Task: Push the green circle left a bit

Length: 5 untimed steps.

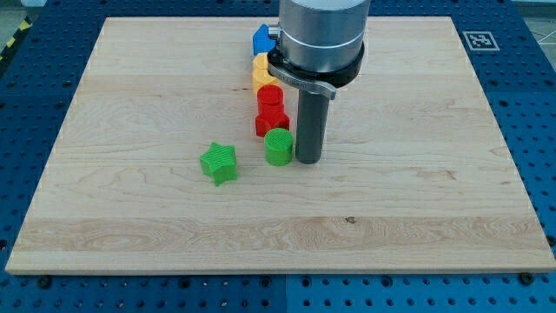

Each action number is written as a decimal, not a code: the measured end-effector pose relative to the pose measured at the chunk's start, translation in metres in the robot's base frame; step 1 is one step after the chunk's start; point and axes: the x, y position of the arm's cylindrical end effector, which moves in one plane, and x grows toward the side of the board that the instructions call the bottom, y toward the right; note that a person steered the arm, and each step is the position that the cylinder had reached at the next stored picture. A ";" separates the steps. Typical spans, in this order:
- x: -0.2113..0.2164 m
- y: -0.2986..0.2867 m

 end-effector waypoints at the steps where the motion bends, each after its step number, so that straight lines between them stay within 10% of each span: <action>1: -0.011 0.000; 5: -0.011 -0.011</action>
